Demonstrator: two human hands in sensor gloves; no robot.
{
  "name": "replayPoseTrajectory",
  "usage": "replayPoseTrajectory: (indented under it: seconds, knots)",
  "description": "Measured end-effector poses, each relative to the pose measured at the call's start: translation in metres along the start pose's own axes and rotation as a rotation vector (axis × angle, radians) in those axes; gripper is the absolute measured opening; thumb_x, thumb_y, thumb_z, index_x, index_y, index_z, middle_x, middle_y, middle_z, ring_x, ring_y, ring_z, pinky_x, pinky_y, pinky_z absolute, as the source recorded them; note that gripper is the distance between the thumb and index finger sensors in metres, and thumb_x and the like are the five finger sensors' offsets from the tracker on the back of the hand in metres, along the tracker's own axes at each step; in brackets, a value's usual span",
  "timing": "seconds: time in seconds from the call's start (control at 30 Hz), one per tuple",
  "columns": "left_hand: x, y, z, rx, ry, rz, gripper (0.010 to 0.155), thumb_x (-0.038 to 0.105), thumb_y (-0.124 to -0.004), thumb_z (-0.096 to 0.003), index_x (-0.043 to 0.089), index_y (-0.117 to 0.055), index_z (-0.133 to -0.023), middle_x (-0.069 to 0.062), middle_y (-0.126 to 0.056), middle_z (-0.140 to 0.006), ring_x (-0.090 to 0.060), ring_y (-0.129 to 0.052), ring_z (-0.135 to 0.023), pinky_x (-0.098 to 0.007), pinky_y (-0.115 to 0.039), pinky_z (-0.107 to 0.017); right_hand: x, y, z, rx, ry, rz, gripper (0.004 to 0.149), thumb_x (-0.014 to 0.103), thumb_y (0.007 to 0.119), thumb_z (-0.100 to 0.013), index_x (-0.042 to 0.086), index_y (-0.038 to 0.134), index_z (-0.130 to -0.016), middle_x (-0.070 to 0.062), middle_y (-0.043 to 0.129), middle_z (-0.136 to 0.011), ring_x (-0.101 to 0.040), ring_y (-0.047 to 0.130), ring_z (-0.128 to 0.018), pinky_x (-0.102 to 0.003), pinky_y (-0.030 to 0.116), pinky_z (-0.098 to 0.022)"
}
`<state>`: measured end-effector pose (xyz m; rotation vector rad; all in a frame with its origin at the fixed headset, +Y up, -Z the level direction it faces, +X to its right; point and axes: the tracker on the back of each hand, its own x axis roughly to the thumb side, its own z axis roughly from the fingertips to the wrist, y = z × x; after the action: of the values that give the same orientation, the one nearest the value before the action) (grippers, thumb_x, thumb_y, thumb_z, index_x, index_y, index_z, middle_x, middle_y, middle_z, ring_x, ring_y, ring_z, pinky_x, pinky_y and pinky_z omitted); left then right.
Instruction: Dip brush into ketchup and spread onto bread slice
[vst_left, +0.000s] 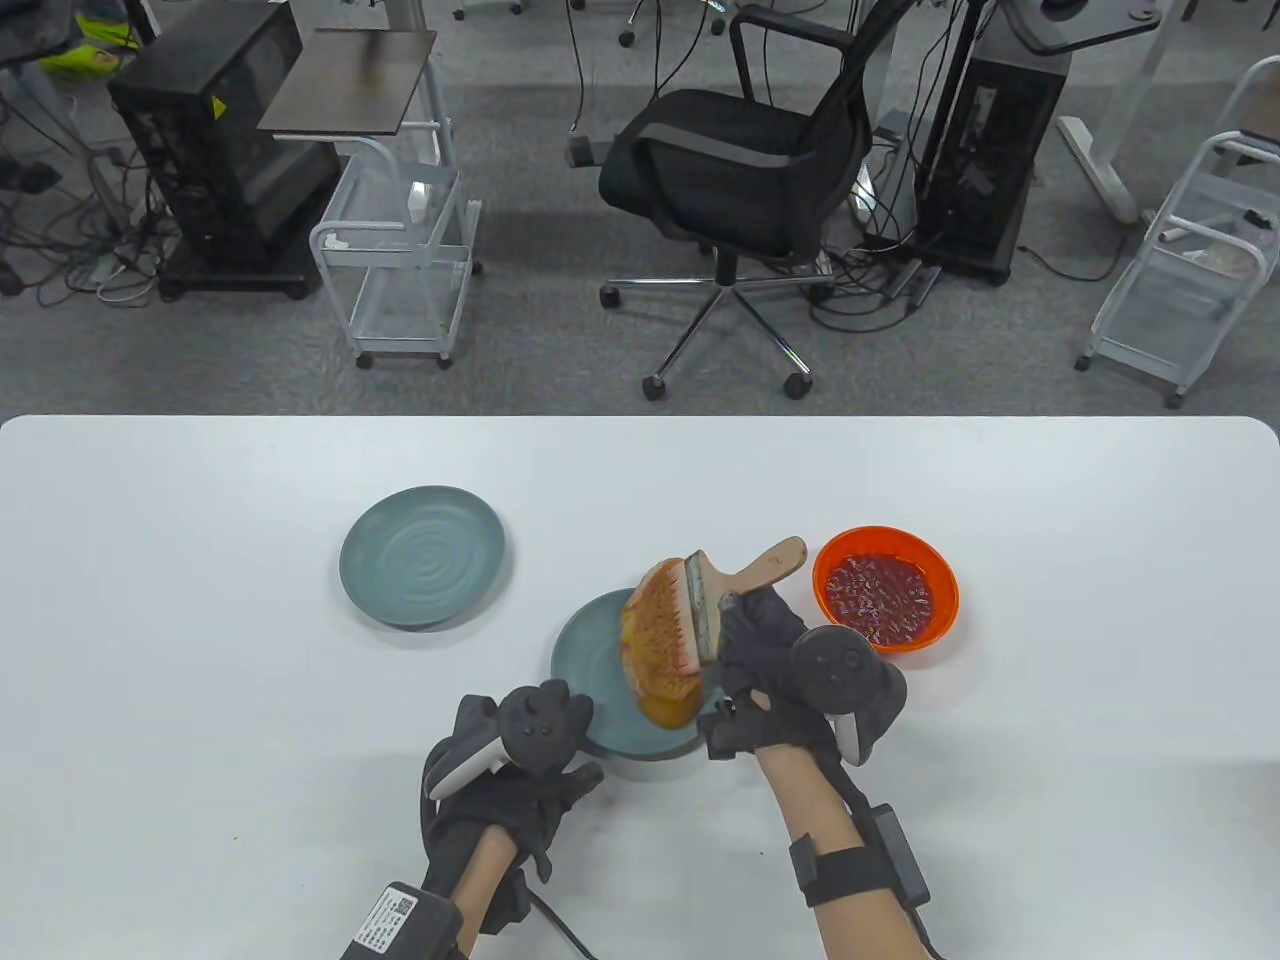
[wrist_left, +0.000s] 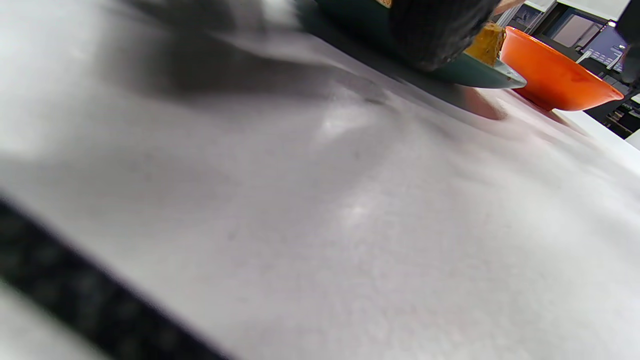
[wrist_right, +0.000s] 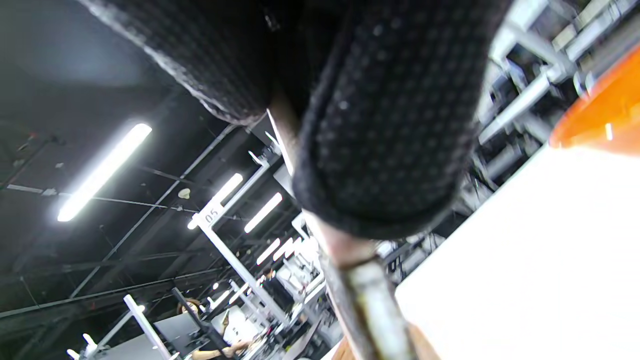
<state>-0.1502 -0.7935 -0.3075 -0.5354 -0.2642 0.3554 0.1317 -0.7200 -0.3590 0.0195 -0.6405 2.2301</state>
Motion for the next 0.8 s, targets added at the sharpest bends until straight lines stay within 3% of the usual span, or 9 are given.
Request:
replayPoseTrajectory:
  seconds: [0.07, 0.2, 0.3, 0.47, 0.53, 0.7, 0.8]
  knots:
    - [0.0, 0.0, 0.0, -0.002, 0.002, -0.005, 0.069, 0.045, -0.065, -0.0653, 0.024, -0.025, -0.118, -0.003, -0.006, -0.118, -0.044, -0.012, -0.108, -0.06, -0.021, -0.071, -0.001, -0.001, 0.0, 0.004, 0.025, -0.058, 0.048, 0.026, 0.084, -0.051, -0.006, 0.08, -0.087, -0.032, 0.092, -0.066, -0.038, 0.112, -0.042, -0.026, 0.103, -0.019]
    - [0.001, 0.0, 0.0, 0.0, 0.004, -0.005, 0.07, 0.045, -0.065, -0.0654, 0.023, -0.025, -0.118, -0.003, -0.006, -0.118, -0.045, -0.012, -0.107, -0.06, -0.021, -0.071, -0.002, 0.02, 0.009, 0.131, 0.145, -0.262, 0.048, 0.024, 0.085, -0.051, -0.007, 0.08, -0.087, -0.034, 0.091, -0.067, -0.04, 0.111, -0.042, -0.029, 0.102, -0.019]
    - [0.0, -0.001, 0.0, 0.001, 0.003, -0.001, 0.069, 0.045, -0.065, -0.0655, 0.024, -0.024, -0.118, -0.003, -0.006, -0.118, -0.045, -0.01, -0.108, -0.06, -0.02, -0.071, 0.0, 0.026, 0.01, 0.174, 0.126, -0.215, 0.048, 0.024, 0.085, -0.051, -0.007, 0.081, -0.087, -0.034, 0.091, -0.066, -0.041, 0.111, -0.042, -0.029, 0.102, -0.019]
    - [0.0, -0.001, 0.0, 0.001, 0.002, -0.003, 0.07, 0.045, -0.065, -0.0653, 0.024, -0.024, -0.118, -0.003, -0.006, -0.118, -0.045, -0.012, -0.108, -0.06, -0.021, -0.071, 0.001, 0.005, 0.002, 0.028, -0.005, -0.007, 0.048, 0.025, 0.085, -0.051, -0.006, 0.081, -0.087, -0.032, 0.092, -0.066, -0.038, 0.112, -0.042, -0.027, 0.103, -0.019]
    - [0.001, -0.001, 0.0, -0.001, 0.003, -0.005, 0.07, 0.045, -0.065, -0.0654, 0.024, -0.024, -0.118, -0.003, -0.006, -0.118, -0.045, -0.012, -0.108, -0.06, -0.021, -0.071, 0.001, 0.0, 0.001, -0.008, -0.009, -0.006, 0.048, 0.026, 0.084, -0.051, -0.005, 0.08, -0.087, -0.031, 0.092, -0.067, -0.037, 0.112, -0.042, -0.026, 0.103, -0.019]
    - [0.001, -0.001, 0.0, 0.0, 0.002, -0.002, 0.07, 0.045, -0.065, -0.0654, 0.024, -0.024, -0.118, -0.003, -0.005, -0.118, -0.045, -0.012, -0.108, -0.06, -0.02, -0.071, 0.003, 0.026, 0.012, 0.134, 0.142, -0.267, 0.048, 0.024, 0.085, -0.051, -0.007, 0.08, -0.087, -0.033, 0.091, -0.067, -0.04, 0.111, -0.043, -0.029, 0.102, -0.02]
    - [0.0, -0.001, 0.0, -0.001, 0.0, 0.002, 0.07, 0.045, -0.065, -0.0653, 0.024, -0.024, -0.118, -0.003, -0.005, -0.118, -0.045, -0.012, -0.107, -0.06, -0.02, -0.07, 0.006, 0.033, 0.014, 0.173, 0.125, -0.218, 0.048, 0.024, 0.085, -0.051, -0.007, 0.081, -0.087, -0.034, 0.091, -0.067, -0.04, 0.111, -0.042, -0.029, 0.103, -0.019]
